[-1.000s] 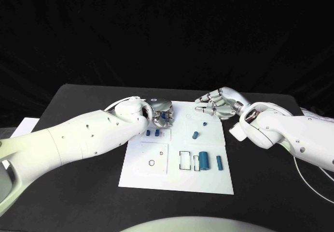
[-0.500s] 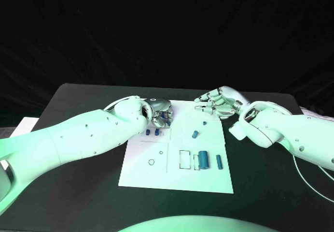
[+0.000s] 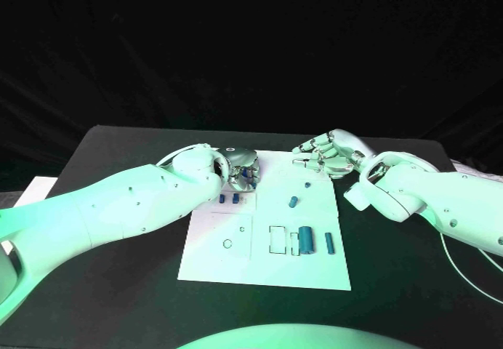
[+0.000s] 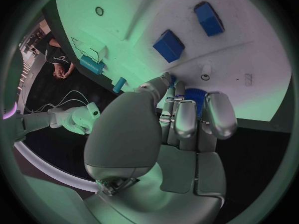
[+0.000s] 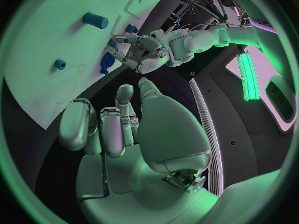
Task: Assemble the parts on the task board
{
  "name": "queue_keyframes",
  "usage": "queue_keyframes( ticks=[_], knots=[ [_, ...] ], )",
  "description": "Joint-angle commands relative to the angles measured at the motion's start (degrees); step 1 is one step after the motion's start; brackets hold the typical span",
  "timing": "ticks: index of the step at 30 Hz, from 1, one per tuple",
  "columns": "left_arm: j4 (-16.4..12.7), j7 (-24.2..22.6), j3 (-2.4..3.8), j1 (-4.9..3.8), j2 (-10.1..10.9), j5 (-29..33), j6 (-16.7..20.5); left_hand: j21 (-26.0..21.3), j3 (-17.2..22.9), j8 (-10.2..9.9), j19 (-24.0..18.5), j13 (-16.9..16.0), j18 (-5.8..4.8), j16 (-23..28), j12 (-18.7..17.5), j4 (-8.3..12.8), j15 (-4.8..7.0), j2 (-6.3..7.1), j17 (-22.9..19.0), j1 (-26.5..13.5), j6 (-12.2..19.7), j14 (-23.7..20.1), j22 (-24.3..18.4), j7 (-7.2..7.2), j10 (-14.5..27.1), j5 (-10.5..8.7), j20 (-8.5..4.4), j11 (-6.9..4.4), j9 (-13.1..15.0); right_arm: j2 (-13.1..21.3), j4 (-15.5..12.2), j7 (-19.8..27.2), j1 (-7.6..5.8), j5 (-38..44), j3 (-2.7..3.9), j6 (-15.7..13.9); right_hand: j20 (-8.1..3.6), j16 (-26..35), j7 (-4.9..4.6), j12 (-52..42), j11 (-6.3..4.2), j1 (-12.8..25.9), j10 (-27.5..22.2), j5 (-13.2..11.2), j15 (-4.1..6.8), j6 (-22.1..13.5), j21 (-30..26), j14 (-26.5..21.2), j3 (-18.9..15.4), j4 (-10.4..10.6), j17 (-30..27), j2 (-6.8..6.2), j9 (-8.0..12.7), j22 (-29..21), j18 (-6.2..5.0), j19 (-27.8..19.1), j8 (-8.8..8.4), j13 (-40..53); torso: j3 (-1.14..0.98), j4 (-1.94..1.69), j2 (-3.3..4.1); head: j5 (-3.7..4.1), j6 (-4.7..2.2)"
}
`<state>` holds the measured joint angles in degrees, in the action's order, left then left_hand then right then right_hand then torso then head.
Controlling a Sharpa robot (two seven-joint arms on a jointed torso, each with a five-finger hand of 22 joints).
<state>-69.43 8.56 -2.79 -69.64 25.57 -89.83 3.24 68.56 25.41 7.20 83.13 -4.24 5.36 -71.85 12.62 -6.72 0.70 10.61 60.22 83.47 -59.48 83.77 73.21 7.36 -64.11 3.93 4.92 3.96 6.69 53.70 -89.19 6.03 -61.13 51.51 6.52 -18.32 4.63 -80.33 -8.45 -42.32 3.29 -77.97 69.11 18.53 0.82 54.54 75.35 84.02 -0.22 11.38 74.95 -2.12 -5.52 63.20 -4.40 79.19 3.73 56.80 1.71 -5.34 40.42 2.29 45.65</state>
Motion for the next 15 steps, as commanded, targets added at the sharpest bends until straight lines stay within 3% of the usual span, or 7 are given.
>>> queue_keyframes(
  ticks=[1,15],
  knots=[
    [0.39,0.33,-0.26,0.62,-0.36,-0.27,-1.54,0.39,0.67,-0.23,0.45,-0.08,-0.65,-0.33,-0.1,0.22,0.26,-0.81,-0.14,0.4,-0.55,1.01,0.18,0.06,-0.64,-0.14,-0.03,-0.06,-0.05,-0.09,-0.09,0.45,0.04,0.12,0.0,0.74,0.02,0.22,0.03,0.04,-0.07,0.18,-0.37,0.21,0.41,0.37,-0.25,3.06,-0.17,-0.06,3.12,0.43,-0.08,-0.05,-0.87,-0.26,0.21,-0.05,0.02,0.01,0.0,0.03,0.05],
    [1.07,-0.6,-0.27,1.26,-0.75,-0.27,-1.55,0.94,3.21,0.4,0.49,-0.29,-0.72,-0.52,-1.38,1.89,0.76,-1.9,-0.78,0.55,-4.23,1.02,0.91,-0.23,-4.71,-0.18,-0.46,-0.67,0.17,-0.08,-0.16,0.45,0.04,0.12,0.01,0.86,0.02,0.23,0.03,-0.52,-0.07,0.26,-0.02,0.23,0.41,0.43,-0.21,3.06,-0.18,0.01,3.12,0.49,-0.09,0.03,-0.85,-0.22,0.24,0.28,-0.01,-0.02,-0.08,0.2,0.21]
  ],
)
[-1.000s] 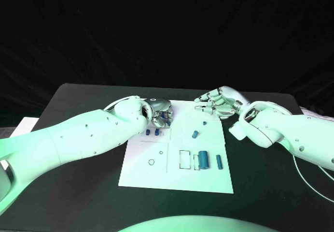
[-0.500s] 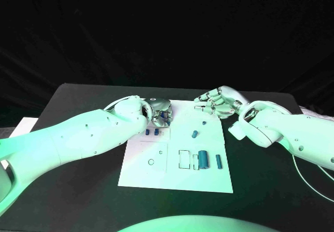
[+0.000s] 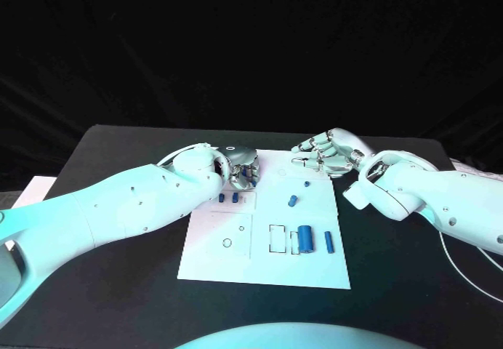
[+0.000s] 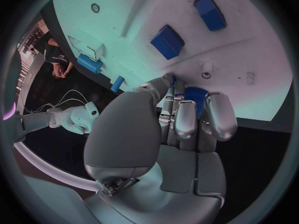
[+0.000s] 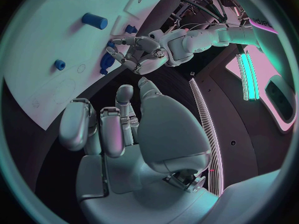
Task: Assemble the parts on the task board
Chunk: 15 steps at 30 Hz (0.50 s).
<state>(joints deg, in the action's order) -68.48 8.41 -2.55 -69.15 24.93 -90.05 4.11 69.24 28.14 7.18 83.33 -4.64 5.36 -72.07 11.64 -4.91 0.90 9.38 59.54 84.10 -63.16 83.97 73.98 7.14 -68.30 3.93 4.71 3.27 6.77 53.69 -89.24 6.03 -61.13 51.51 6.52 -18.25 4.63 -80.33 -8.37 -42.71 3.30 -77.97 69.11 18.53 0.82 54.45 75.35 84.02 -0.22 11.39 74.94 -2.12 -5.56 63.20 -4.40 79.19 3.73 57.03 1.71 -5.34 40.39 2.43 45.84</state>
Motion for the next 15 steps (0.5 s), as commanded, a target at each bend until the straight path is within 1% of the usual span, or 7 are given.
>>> queue_keyframes(
  ticks=[1,5,8,10,13,15],
  knots=[
    [0.11,-0.54,-0.5,0.79,-0.1,-0.05,-2.29,0.39,0.66,0.47,0.32,0.07,-0.75,-0.29,-0.49,0.28,0.59,-0.72,-0.18,-0.03,-0.83,0.81,0.26,0.01,-0.83,-0.17,-0.29,-0.01,0.11,-0.07,-0.11,0.45,0.04,0.12,0.01,0.79,0.02,0.24,-0.05,-0.19,-0.08,0.27,0.01,0.23,0.42,0.52,-0.22,3.06,-0.18,0.02,3.13,0.5,-0.05,0.02,-0.85,-0.22,0.24,0.07,0.0,-0.03,-0.04,0.06,0.01],
    [-0.09,-0.83,-0.5,0.86,0.15,0.37,-0.68,0.54,1.01,0.39,0.36,0.06,-0.78,-0.23,-0.94,0.67,0.6,-0.72,-0.45,-0.21,-1.21,0.77,0.45,0.16,-1.32,-0.18,-0.35,0.01,0.08,-0.09,-0.09,0.47,0.04,0.12,0.01,0.78,0.02,0.25,-0.04,-0.3,-0.08,0.31,0.11,0.25,0.42,0.54,-0.24,3.05,-0.18,0.05,3.12,0.54,-0.06,0.0,-0.86,-0.22,0.25,0.12,-0.01,-0.02,-0.08,0.05,-0.04],
    [-0.71,-0.92,-0.44,0.89,0.72,1.23,0.88,0.67,1.1,0.03,0.38,0.18,-0.83,-0.23,-1.65,0.66,0.44,-0.51,-0.6,-0.86,-1.03,0.74,0.6,0.39,-1.16,-0.21,-0.29,0.23,-0.08,-0.11,-0.05,0.48,0.04,0.12,0.01,0.8,0.02,0.25,-0.04,-0.3,-0.08,0.31,0.11,0.25,0.42,0.54,-0.24,3.05,-0.18,0.05,3.12,0.54,-0.06,0.0,-0.86,-0.22,0.25,0.12,0.03,-0.01,-0.08,0.12,-0.18],
    [-1.53,-0.89,-0.23,0.9,1.38,1.9,1.75,0.61,1.13,-0.07,0.35,0.21,-0.82,-0.23,-1.87,0.67,0.4,-0.46,-0.66,-1.03,-1.0,0.74,0.57,0.43,-1.15,-0.22,-0.27,0.28,-0.12,-0.12,-0.01,0.48,0.04,0.12,0.01,0.8,0.02,0.25,-0.04,-0.3,-0.08,0.31,0.11,0.25,0.42,0.54,-0.24,3.05,-0.18,0.05,3.12,0.54,-0.06,0.0,-0.86,-0.22,0.25,0.12,0.04,-0.03,-0.06,0.13,-0.24],
    [-3.06,-0.75,0.1,0.88,2.61,2.9,2.85,0.57,1.24,-0.3,0.33,0.27,-0.82,-0.24,-2.33,0.74,0.32,-0.35,-0.77,-1.34,-0.91,0.73,0.58,0.55,-1.13,-0.22,-0.21,0.39,-0.23,-0.08,0.03,0.45,0.04,0.12,0.01,0.81,0.02,0.25,-0.04,-0.3,-0.08,0.31,0.11,0.25,0.42,0.54,-0.24,3.05,-0.18,0.05,3.12,0.54,-0.06,0.0,-0.86,-0.22,0.25,0.12,-0.03,-0.13,-0.1,0.17,-0.36],
    [-4.75,-0.55,0.68,0.83,3.99,3.6,3.75,0.58,1.27,-0.37,0.33,0.29,-0.82,-0.23,-2.45,0.75,0.3,-0.33,-0.83,-1.43,-0.9,0.72,0.6,0.6,-1.13,-0.22,-0.19,0.43,-0.25,-0.07,0.07,0.44,0.04,0.12,0.01,0.81,0.02,0.25,-0.04,-0.3,-0.08,0.31,0.11,0.25,0.42,0.54,-0.24,3.05,-0.18,0.05,3.12,0.54,-0.06,0.0,-0.86,-0.22,0.25,0.12,-0.04,-0.19,-0.16,0.31,-0.59]
  ],
)
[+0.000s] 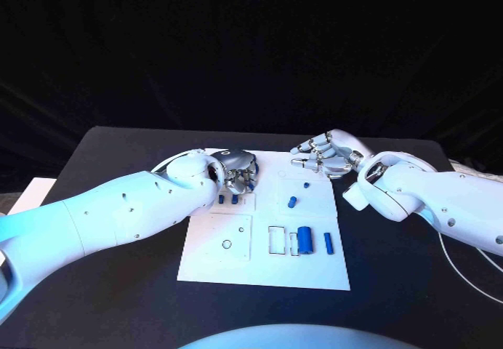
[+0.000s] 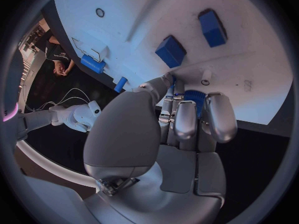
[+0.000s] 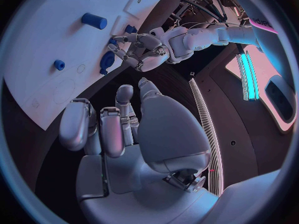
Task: Assemble the parts on the task board
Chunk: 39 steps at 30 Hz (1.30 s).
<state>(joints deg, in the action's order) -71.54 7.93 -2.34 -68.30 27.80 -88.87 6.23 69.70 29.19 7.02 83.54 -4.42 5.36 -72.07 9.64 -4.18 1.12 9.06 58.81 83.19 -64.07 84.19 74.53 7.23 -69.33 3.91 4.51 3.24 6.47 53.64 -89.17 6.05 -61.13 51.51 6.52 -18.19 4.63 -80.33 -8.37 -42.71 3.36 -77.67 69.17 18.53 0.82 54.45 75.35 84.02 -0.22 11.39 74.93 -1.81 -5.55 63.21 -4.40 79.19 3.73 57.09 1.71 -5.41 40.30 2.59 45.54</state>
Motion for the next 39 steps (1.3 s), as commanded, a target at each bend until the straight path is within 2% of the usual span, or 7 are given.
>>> queue_keyframes(
  ticks=[1,4,9,17,21,27,39],
  knots=[
    [-2.11,-0.03,0.61,-0.05,1.47,2.66,1.82,0.13,0.23,-0.23,0.13,0.08,-0.82,-0.22,-0.49,0.03,0.07,0.0,-0.13,-0.56,0.03,0.5,0.06,0.52,-0.11,-0.2,0.02,0.46,0.04,-0.02,0.01,0.42,0.04,0.12,0.01,0.74,0.02,0.25,-0.05,-0.3,-0.14,0.01,0.06,0.25,0.42,0.55,-0.24,3.05,-0.18,0.05,3.13,0.24,-0.07,-0.01,-0.85,-0.23,0.25,0.06,-0.03,-0.07,-0.05,0.15,-0.32],
    [-4.25,0.26,1.35,-0.14,3.37,4.07,2.57,0.16,0.25,-0.26,0.13,0.08,-0.83,-0.22,-0.54,0.04,0.05,0.01,-0.15,-0.6,0.03,0.49,0.09,0.54,-0.11,-0.2,0.03,0.48,0.03,0.01,0.07,0.39,0.04,0.12,0.01,0.77,0.02,0.25,-0.05,-0.3,-0.14,0.01,0.06,0.25,0.42,0.55,-0.24,3.05,-0.18,0.05,3.13,0.24,-0.07,-0.01,-0.85,-0.23,0.25,0.06,0.04,-0.09,-0.02,0.06,-0.58],
    [-7.32,0.81,2.5,-0.3,6.87,6.53,3.07,0.11,0.25,-0.27,0.12,0.08,-0.82,-0.22,-0.55,0.04,0.05,0.01,-0.16,-0.62,0.02,0.49,0.05,0.54,-0.12,-0.2,0.03,0.48,0.03,0.08,0.22,0.36,0.04,0.12,0.0,0.78,0.02,0.25,-0.05,-0.3,-0.14,0.01,0.06,0.25,0.42,0.55,-0.24,3.05,-0.18,0.05,3.13,0.24,-0.07,-0.01,-0.85,-0.23,0.25,0.06,0.03,-0.14,-0.02,0.0,-0.54],
    [-8.93,1.24,3.18,-0.37,10.43,7.21,2.39,0.16,0.19,-0.42,0.13,0.06,-0.83,-0.26,-0.92,-0.01,-0.02,0.28,-0.25,-1.17,-0.11,0.48,0.14,0.62,-0.39,-0.23,0.11,0.54,-0.05,0.14,0.34,0.34,0.04,0.11,0.0,0.78,0.02,0.25,-0.05,-0.3,-0.14,0.01,0.06,0.25,0.42,0.55,-0.24,3.05,-0.18,0.05,3.13,0.24,-0.07,-0.01,-0.85,-0.23,0.25,0.06,0.06,-0.05,0.07,-0.22,-0.63],
    [-8.66,1.48,3.25,-0.37,10.89,7.26,2.24,0.15,0.18,-0.43,0.13,0.06,-0.83,-0.27,-0.94,-0.01,-0.03,0.3,-0.24,-1.2,-0.11,0.48,0.14,0.62,-0.4,-0.23,0.11,0.54,-0.05,0.1,0.39,0.33,0.05,0.12,0.0,0.79,0.02,0.25,-0.05,-0.3,-0.14,0.01,0.06,0.25,0.42,0.55,-0.24,3.05,-0.18,0.05,3.13,0.24,-0.07,-0.01,-0.85,-0.23,0.25,0.06,0.12,-0.04,0.11,-0.19,-0.63],
    [-7.66,1.79,3.27,-0.37,10.78,7.29,1.63,0.15,0.18,-0.43,0.13,0.06,-0.83,-0.27,-0.94,-0.01,-0.03,0.3,-0.24,-1.2,-0.11,0.48,0.14,0.62,-0.4,-0.23,0.11,0.54,-0.05,0.02,0.4,0.34,0.05,0.12,0.0,0.84,0.02,0.25,-0.05,-0.3,-0.14,0.01,0.06,0.25,0.42,0.55,-0.24,3.05,-0.18,0.05,3.13,0.24,-0.07,-0.01,-0.85,-0.23,0.25,0.06,0.0,0.06,0.1,-0.43,-0.59],
    [-5.85,1.8,3.14,-0.19,9.15,7.62,0.65,0.13,0.19,-0.51,0.11,0.05,-0.82,-0.24,-1.12,-0.08,-0.04,0.34,-0.36,-1.45,-0.15,0.46,0.14,0.6,-0.5,-0.23,0.14,0.54,-0.09,-0.09,0.42,0.38,0.05,0.12,0.0,0.91,0.02,0.25,-0.05,-0.3,-0.14,0.01,0.06,0.25,0.42,0.55,-0.24,3.05,-0.18,0.05,3.13,0.24,-0.07,-0.01,-0.85,-0.23,0.25,0.06,-0.02,0.1,0.13,-0.31,-0.39]
  ],
)
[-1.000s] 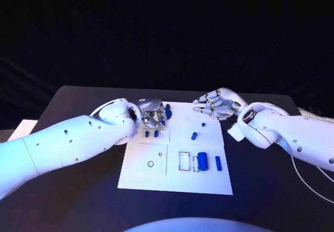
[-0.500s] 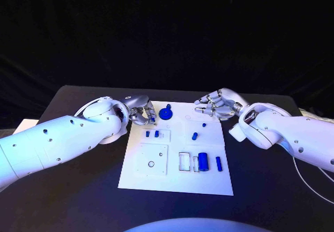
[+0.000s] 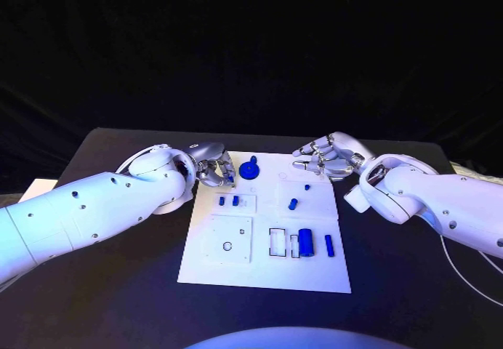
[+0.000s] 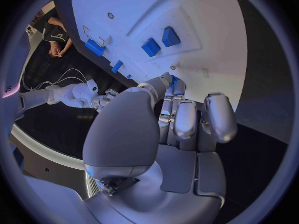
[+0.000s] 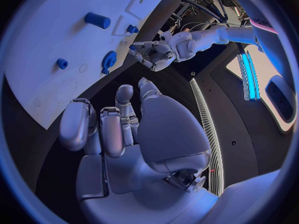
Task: Assemble the parts on the task board
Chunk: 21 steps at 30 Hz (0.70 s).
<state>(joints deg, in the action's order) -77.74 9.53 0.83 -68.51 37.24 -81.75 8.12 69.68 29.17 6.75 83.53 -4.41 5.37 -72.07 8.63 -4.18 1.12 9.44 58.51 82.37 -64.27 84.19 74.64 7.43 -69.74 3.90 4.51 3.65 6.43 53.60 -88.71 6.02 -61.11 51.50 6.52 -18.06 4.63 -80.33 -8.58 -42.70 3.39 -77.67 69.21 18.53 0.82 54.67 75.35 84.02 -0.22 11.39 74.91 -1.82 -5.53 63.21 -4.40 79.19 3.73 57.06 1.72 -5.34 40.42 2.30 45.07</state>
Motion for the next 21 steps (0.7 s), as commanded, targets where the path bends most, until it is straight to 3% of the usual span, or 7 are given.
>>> queue_keyframes(
  ticks=[1,21],
  knots=[
    [0.55,0.26,-0.08,0.04,-0.42,0.46,-1.43,0.13,0.2,-0.24,0.11,0.04,-0.82,-0.24,-0.11,-0.08,-0.04,-0.04,-0.06,-0.63,0.04,0.47,0.01,0.4,-0.09,-0.23,0.14,0.13,-0.06,-0.04,-0.05,0.4,0.04,0.13,0.0,0.78,0.02,0.25,0.17,-0.31,-0.17,0.01,0.02,0.25,0.42,0.33,-0.24,3.05,-0.18,0.05,3.15,0.24,-0.09,-0.01,-0.86,-0.23,0.25,0.09,-0.03,0.02,0.01,-0.03,0.11],
    [1.92,1.16,-0.58,0.21,-1.85,-1.36,-3.96,0.03,0.28,-0.29,0.07,0.02,-0.79,-0.38,-0.21,-0.02,-0.03,-0.06,0.14,-0.62,0.01,0.5,-0.05,0.35,-0.16,-0.21,0.15,0.09,-0.08,-0.06,-0.15,0.46,0.04,0.13,0.0,0.79,0.02,0.25,0.17,-0.31,-0.17,0.01,0.02,0.25,0.42,0.33,-0.24,3.05,-0.18,0.05,3.15,0.24,-0.09,-0.01,-0.86,-0.23,0.25,0.09,0.03,-0.03,-0.01,-0.05,0.31]
  ],
)
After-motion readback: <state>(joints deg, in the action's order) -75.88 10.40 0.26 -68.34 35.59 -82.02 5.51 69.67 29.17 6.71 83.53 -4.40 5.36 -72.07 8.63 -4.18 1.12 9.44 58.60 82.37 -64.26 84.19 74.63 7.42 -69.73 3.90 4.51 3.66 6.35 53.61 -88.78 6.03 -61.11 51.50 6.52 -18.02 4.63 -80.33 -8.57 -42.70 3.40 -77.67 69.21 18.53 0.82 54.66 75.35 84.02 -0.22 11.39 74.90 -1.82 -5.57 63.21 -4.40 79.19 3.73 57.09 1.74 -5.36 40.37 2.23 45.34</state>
